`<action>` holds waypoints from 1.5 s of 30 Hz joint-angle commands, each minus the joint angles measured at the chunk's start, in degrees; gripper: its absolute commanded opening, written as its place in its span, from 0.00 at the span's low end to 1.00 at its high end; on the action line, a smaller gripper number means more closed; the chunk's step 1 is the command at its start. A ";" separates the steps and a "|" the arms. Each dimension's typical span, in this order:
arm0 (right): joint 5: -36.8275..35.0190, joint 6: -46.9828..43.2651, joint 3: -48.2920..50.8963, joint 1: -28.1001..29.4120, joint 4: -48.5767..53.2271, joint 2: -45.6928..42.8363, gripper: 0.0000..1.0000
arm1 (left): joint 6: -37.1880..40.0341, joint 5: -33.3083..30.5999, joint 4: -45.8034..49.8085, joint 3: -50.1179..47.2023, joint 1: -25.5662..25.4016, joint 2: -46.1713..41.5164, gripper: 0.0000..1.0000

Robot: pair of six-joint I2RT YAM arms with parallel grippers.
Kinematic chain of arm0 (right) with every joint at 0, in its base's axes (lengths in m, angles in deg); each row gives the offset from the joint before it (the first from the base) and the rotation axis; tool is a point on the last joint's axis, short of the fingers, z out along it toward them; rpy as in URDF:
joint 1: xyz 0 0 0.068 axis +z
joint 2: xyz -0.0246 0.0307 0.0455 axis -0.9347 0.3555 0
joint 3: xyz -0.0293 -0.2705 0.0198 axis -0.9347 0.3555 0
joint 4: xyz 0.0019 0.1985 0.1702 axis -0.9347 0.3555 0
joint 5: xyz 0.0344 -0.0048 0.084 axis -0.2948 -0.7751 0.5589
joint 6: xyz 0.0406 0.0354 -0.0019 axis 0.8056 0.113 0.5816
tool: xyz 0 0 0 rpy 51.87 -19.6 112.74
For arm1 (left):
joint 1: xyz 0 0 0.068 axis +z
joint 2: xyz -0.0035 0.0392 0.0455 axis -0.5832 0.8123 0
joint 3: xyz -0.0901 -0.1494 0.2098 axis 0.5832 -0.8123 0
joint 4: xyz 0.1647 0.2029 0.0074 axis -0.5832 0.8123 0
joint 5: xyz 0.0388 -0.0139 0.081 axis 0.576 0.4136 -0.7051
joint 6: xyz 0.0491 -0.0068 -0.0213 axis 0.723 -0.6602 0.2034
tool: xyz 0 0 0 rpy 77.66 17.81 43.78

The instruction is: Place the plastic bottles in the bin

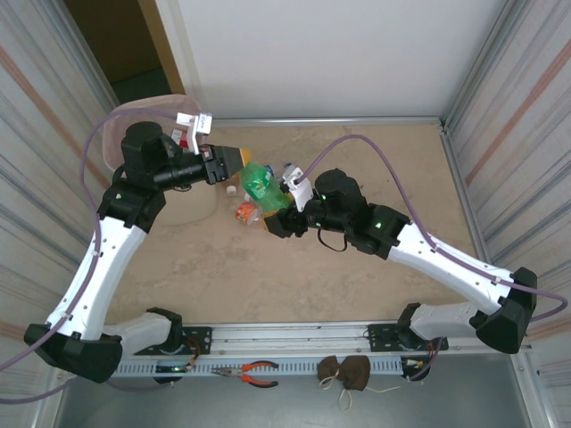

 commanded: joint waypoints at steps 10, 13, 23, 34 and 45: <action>0.36 1.95 -1.02 -0.60 -1.83 -1.09 0.60 | 5.19 -3.12 1.22 2.53 -0.58 -1.80 0.18; -0.70 2.11 -1.78 -0.60 -0.71 -1.01 0.70 | 7.89 -6.04 4.89 4.51 -0.57 -1.71 0.17; -5.34 1.92 -1.47 -1.00 2.27 -4.76 0.87 | 23.28 -21.35 26.09 21.95 5.12 3.55 0.17; -5.55 2.05 -0.89 -2.54 3.39 -6.39 0.88 | 31.35 -32.47 33.80 38.65 21.14 12.69 0.16; -4.40 1.92 -1.05 -2.86 3.34 -4.84 0.88 | 36.80 -40.38 36.44 48.51 29.88 23.17 0.16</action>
